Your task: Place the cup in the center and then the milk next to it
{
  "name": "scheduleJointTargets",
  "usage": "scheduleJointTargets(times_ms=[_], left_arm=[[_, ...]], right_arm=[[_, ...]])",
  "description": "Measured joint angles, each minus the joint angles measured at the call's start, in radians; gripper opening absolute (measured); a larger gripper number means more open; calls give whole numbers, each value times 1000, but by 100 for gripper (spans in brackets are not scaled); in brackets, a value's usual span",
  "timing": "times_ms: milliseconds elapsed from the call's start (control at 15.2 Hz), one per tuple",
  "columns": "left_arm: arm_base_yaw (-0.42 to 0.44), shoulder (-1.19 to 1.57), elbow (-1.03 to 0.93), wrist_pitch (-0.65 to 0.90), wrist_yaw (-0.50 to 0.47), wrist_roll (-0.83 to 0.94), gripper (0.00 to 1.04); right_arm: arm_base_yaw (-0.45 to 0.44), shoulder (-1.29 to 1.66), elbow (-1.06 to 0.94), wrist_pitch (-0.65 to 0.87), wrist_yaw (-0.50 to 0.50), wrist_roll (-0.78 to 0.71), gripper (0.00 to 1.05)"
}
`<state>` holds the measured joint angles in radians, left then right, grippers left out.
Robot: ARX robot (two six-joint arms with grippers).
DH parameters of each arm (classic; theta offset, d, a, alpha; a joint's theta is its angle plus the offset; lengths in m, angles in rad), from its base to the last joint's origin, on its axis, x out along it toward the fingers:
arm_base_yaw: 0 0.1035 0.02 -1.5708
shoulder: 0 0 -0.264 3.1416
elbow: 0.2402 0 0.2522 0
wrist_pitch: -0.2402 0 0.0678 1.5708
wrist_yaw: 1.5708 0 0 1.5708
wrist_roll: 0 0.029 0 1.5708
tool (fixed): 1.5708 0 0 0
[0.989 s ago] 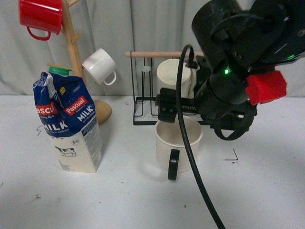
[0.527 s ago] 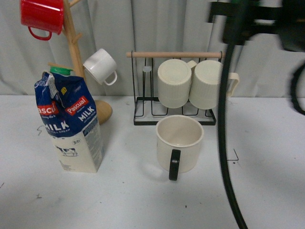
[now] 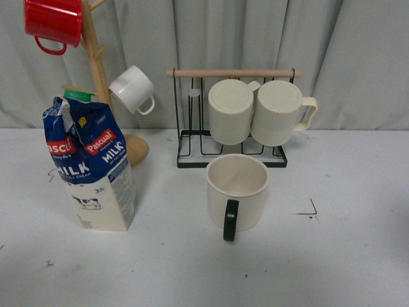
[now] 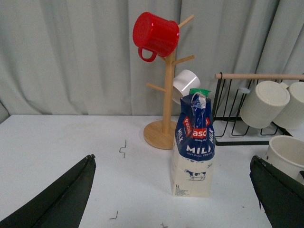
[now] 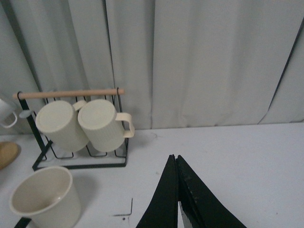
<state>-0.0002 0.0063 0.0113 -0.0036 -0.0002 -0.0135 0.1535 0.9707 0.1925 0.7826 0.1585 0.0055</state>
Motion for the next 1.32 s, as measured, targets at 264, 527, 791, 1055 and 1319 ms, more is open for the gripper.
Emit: scheduleJointTargets(times_ms=[264,527,791,1055,1319], left_arm=[[0,0,0,0,0,0,98],[0,0,0,0,0,0,98],[0,0,0,0,0,0,98],[0,0,0,0,0,0,98],[0,0,0,0,0,0,98]], right_arm=[[-64,-177,-92,-89,-61,0,2],[-153,-312,-167,-119,-157,-3,2],[-154,-398,-181,-223,-158,-3,2],[-154,-486,-181,-298,-157,-3,2],[-154,-604,-181,-411,-157,-3,2]])
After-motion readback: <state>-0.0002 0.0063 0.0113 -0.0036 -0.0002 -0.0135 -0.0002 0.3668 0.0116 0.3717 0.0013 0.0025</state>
